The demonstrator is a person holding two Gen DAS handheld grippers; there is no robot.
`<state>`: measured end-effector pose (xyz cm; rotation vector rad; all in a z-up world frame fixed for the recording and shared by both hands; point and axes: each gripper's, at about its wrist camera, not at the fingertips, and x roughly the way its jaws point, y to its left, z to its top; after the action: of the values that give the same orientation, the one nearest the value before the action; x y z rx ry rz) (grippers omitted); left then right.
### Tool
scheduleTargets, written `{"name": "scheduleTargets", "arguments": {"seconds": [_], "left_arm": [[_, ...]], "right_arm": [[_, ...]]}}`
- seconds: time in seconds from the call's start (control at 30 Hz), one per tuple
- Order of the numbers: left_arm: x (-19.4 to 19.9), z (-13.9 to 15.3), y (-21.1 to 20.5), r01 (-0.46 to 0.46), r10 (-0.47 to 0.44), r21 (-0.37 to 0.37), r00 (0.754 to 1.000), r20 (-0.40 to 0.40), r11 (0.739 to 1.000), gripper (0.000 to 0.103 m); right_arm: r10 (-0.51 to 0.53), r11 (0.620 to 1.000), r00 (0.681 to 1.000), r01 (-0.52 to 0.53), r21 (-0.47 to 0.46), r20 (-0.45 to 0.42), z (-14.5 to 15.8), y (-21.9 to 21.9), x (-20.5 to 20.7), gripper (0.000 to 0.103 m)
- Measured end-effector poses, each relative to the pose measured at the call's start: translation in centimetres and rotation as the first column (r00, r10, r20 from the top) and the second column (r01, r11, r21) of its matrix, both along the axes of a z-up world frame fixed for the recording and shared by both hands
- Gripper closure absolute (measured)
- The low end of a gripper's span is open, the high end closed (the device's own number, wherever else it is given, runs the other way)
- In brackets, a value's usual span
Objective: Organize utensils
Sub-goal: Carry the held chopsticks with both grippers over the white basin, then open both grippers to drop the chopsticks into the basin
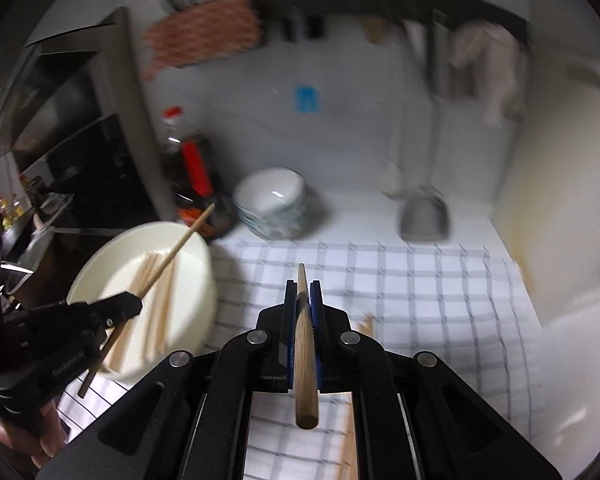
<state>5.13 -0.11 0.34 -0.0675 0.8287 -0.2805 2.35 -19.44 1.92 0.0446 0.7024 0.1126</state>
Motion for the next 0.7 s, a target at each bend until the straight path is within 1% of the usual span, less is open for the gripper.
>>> {"name": "scheduleTargets", "arguments": {"seconds": [0.1, 0.2, 0.27, 0.37, 0.47, 0.6, 0.7], "left_arm": [[0.3, 0.2, 3.3, -0.049, 0.049, 0.006, 0.999, -0.003, 0.999, 0.096], [0.9, -0.5, 6.6, -0.096, 0.097, 0.017, 0.995, -0.025, 0.995, 0.096], [1.4, -1.4, 8.9, -0.126, 0.127, 0.023, 0.99, -0.053, 0.992, 0.096], [2.3, -2.6, 11.2, -0.153, 0.155, 0.038, 0.984, -0.086, 0.988, 0.096], [2.8, -3.7, 12.6, -0.162, 0.166, 0.05, 0.981, -0.102, 0.986, 0.096], [3.7, -5.4, 13.9, -0.164, 0.17, 0.058, 0.977, -0.126, 0.985, 0.096], [4.6, -6.6, 14.2, -0.158, 0.166, 0.064, 0.975, -0.147, 0.985, 0.096]], "right_arm": [[0.06, 0.998, 0.998, -0.06, 0.007, 0.015, 0.6, 3.5, 1.4, 0.097], [0.126, 0.992, 0.992, -0.126, 0.012, 0.015, 0.3, 7.6, 3.0, 0.097], [0.166, 0.986, 0.986, -0.166, 0.012, 0.008, -0.3, 10.1, 4.1, 0.097], [0.211, 0.977, 0.977, -0.211, 0.013, -0.012, -1.5, 13.7, 5.9, 0.097], [0.227, 0.974, 0.974, -0.227, 0.014, -0.022, -2.6, 16.3, 7.5, 0.097], [0.225, 0.974, 0.973, -0.225, 0.001, -0.042, -4.5, 18.1, 8.7, 0.097], [0.221, 0.975, 0.972, -0.223, -0.015, -0.084, -6.2, 19.3, 9.3, 0.097]]}}
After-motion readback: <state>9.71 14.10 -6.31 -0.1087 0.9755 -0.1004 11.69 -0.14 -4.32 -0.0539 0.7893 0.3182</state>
